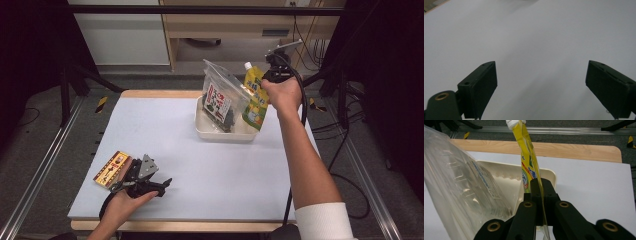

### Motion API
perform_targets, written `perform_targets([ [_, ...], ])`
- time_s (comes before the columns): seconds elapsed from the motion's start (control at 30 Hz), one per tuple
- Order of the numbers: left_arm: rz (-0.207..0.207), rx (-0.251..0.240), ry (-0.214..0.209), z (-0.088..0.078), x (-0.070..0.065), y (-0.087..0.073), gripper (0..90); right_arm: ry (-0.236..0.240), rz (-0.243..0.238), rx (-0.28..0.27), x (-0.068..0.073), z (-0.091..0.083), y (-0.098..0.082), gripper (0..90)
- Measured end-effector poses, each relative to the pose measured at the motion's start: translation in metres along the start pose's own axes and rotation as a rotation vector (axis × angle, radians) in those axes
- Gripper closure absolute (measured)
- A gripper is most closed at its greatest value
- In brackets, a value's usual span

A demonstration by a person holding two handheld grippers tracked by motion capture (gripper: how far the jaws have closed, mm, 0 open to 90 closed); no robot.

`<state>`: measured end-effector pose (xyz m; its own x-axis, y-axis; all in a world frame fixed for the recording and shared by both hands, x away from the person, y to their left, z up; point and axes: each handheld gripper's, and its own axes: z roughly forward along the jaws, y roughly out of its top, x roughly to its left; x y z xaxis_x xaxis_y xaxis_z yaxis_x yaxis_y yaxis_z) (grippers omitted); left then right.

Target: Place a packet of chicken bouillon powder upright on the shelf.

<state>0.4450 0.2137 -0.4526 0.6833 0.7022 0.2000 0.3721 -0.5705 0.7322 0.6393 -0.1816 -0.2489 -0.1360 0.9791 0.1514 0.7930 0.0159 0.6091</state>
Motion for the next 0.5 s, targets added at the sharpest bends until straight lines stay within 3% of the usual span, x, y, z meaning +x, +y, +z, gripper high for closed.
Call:
perform_targets([
  [0.43, 0.005, 0.009, -0.009, 0.003, -0.002, 0.0, 10.0, 0.012, -0.001, 0.035, 0.013, 0.013, 0.01, 90.0],
  [0.5, 0.018, 0.017, -0.012, 0.003, -0.003, 0.0, 10.0, 0.036, 0.018, 0.026, 0.016, 0.015, 0.011, 90.0],
])
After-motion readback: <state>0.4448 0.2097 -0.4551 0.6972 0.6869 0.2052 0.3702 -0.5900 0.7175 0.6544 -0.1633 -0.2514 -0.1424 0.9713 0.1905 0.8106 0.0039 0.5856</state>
